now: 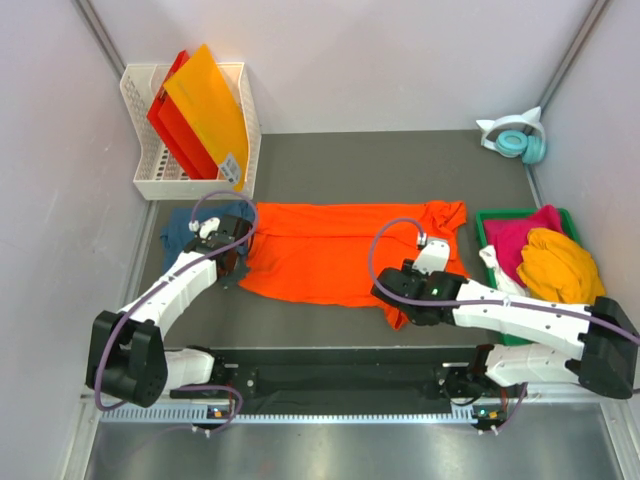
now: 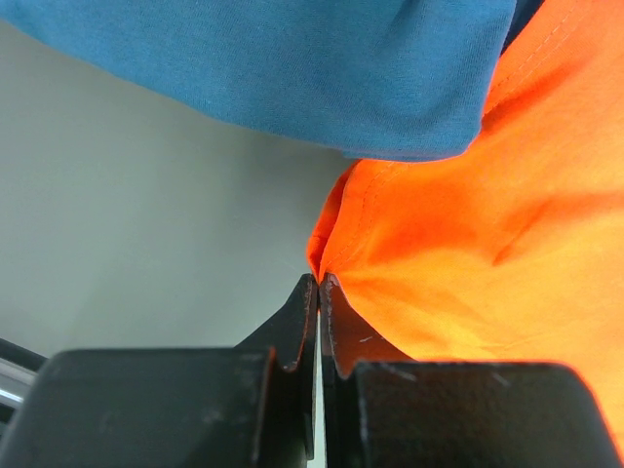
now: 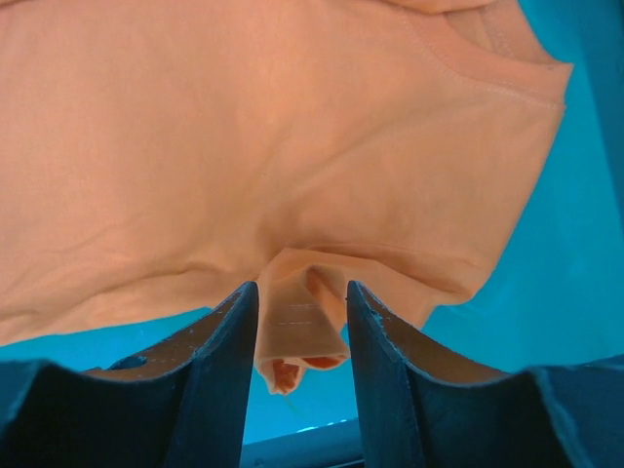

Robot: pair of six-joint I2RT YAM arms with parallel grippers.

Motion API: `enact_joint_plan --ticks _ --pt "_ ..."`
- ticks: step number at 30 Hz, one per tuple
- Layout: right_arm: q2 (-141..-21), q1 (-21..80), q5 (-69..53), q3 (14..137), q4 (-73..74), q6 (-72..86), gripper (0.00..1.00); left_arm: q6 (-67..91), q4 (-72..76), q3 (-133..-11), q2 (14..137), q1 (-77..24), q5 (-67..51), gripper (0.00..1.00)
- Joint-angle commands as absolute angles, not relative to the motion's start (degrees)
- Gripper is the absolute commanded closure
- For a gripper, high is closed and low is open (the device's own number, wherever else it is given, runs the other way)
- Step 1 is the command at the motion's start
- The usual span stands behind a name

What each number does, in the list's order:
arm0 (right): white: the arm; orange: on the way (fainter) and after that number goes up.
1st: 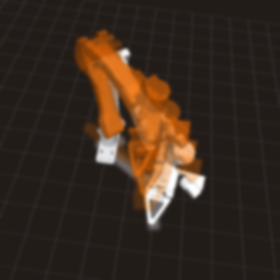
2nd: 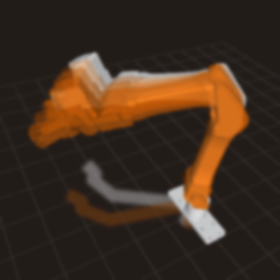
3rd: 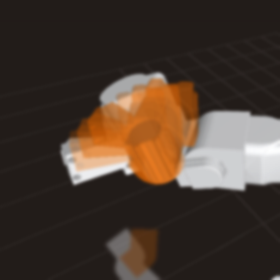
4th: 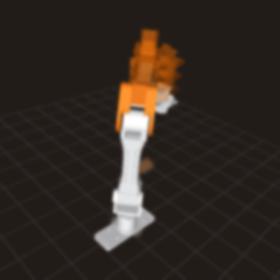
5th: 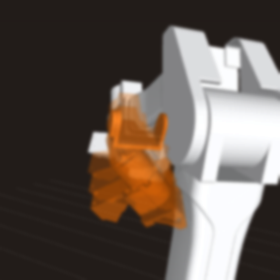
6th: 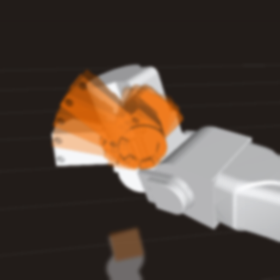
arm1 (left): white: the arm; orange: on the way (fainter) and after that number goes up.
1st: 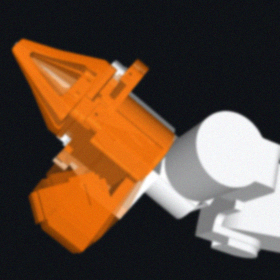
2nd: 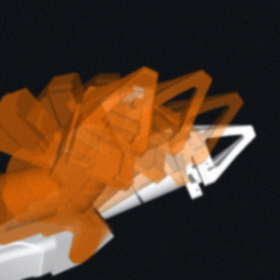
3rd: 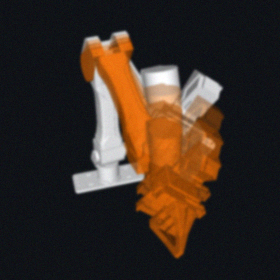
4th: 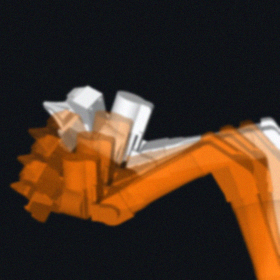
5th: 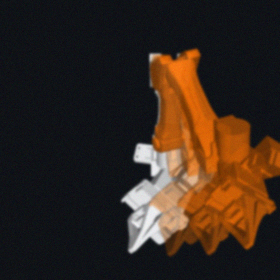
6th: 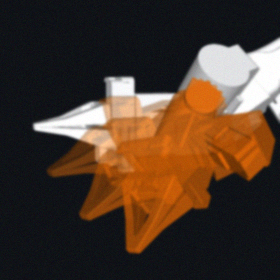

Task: Fold and stack the t-shirts
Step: Fold the tshirt

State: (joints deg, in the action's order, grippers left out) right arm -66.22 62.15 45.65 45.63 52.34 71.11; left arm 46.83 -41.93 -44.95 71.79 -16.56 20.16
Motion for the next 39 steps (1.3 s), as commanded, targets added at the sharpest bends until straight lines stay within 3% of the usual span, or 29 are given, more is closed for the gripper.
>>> enact_joint_plan --ticks 1,5,8,10,11,29,39 --pt "-68.46 61.08 43.95 45.44 48.08 69.35 0.59 46.41 -41.31 -46.49 71.72 -16.87 19.86 1.00" --pt "-68.56 61.08 42.89 44.56 47.11 69.08 0.69 46.41 -41.40 -46.41 71.63 -16.87 19.78 1.00" --pt "-68.47 61.08 42.37 44.12 47.37 69.34 0.82 46.41 -41.31 -46.41 71.63 -16.87 19.78 1.00" --pt "-67.94 61.08 42.54 44.12 48.25 69.96 0.98 46.49 -41.40 -46.32 71.63 -16.87 19.69 1.00" --pt "-67.59 61.08 42.80 44.12 48.69 70.74 1.00 46.49 -41.31 -46.32 71.54 -16.79 19.69 1.00" --pt "-59.24 64.60 52.29 55.98 74.78 78.83 1.00 46.23 -42.71 -48.25 69.17 -16.96 21.97 1.00" --pt "-58.54 64.78 51.07 54.93 73.04 74.53 1.00 46.67 -43.68 -49.22 67.68 -16.88 23.47 1.00"
